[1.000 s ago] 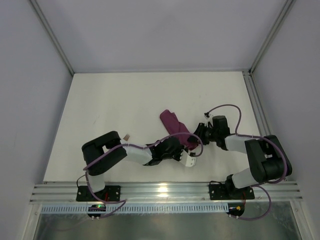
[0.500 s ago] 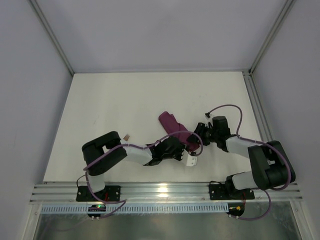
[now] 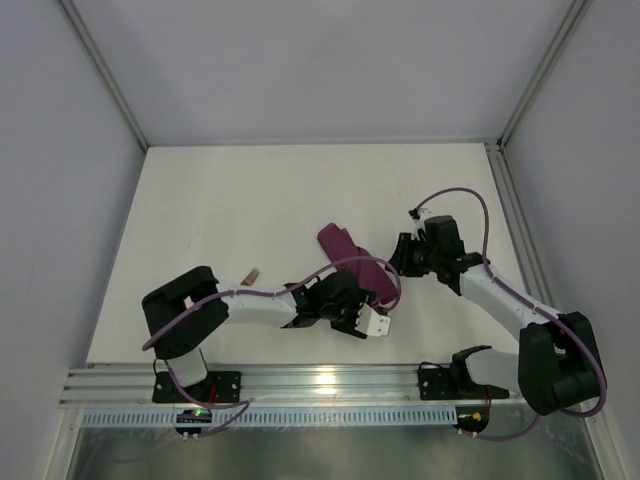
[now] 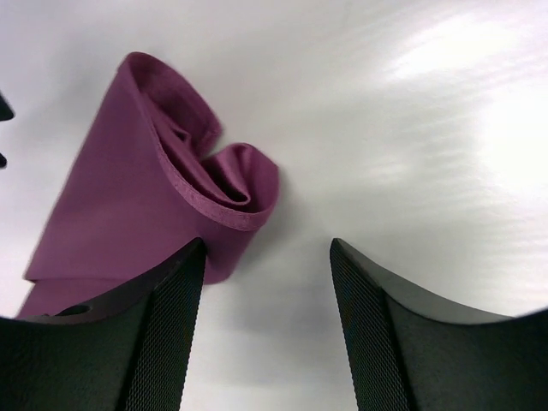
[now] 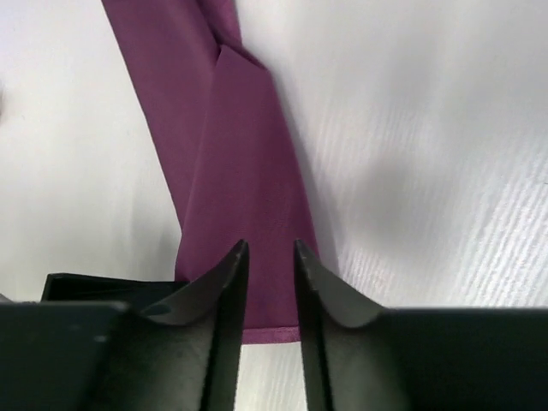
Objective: Fold the napkin into a case and place the utensils inside
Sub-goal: Smooth out the smaller rectangle-folded napkin at the center of the board, then pick up the fork from the corner of the board.
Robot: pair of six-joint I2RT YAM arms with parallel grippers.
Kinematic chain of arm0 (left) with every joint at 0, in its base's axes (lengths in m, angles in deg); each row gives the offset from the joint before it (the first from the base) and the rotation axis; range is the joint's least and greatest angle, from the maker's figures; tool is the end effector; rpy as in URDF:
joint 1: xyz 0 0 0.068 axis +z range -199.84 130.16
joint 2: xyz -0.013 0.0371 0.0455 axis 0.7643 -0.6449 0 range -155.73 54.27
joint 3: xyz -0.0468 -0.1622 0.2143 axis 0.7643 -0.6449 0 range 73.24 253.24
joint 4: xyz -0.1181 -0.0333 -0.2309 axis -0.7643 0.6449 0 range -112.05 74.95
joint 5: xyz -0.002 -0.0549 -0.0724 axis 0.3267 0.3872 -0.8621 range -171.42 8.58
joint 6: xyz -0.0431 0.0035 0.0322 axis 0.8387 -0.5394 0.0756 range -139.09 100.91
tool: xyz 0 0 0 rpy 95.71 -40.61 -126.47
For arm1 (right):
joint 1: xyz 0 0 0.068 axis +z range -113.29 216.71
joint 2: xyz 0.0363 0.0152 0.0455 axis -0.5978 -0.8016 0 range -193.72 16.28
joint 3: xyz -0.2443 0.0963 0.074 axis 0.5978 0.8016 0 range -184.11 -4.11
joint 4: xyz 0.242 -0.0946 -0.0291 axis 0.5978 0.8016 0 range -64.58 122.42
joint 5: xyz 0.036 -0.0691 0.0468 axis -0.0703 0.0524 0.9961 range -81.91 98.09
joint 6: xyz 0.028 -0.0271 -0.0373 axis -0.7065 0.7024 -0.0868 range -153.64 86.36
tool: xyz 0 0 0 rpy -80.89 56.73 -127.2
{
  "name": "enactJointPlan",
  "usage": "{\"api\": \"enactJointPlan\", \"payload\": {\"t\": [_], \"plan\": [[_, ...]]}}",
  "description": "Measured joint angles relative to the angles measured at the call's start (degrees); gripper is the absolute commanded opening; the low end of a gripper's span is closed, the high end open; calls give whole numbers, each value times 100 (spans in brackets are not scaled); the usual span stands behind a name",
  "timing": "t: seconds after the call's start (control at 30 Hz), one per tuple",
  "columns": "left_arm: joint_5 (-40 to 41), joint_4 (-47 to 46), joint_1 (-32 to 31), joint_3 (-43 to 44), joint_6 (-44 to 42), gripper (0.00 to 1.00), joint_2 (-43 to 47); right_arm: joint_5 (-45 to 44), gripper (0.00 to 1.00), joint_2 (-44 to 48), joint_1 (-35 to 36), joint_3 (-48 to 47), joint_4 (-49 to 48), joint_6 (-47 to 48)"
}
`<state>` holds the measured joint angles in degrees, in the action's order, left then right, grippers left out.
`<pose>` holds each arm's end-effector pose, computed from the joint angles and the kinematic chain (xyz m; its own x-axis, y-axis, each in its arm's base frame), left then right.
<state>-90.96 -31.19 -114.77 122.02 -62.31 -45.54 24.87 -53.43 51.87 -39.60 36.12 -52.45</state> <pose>0.1416 -0.3168 0.1480 0.4413 0.6504 -0.6182 0.8828 -0.1910 0.4292 0.2302 0.0730 0.1966 -0.7895 0.1059 -0.6046 -0.2040 0.8837 0.4212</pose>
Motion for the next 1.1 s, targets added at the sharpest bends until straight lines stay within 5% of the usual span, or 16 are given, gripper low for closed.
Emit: {"api": "enactJointPlan", "payload": {"t": [0.2,0.47,0.67,0.9,1.1], "plan": [[-804,1370,173,63,308,65,734,221,7,-2,566,149,-98,-72],[-2011,2785,1615,796,1012,63,2120,308,3,-17,826,905,-426,-348],[-1812,3276,2573,920,1604,59,2573,289,3,-341,831,1023,-785,-431],[-702,4028,4308,916,1965,67,2575,61,22,-74,848,820,-382,-323],[24,4216,4621,332,1805,65,2282,-249,32,555,916,-234,367,28]]}}
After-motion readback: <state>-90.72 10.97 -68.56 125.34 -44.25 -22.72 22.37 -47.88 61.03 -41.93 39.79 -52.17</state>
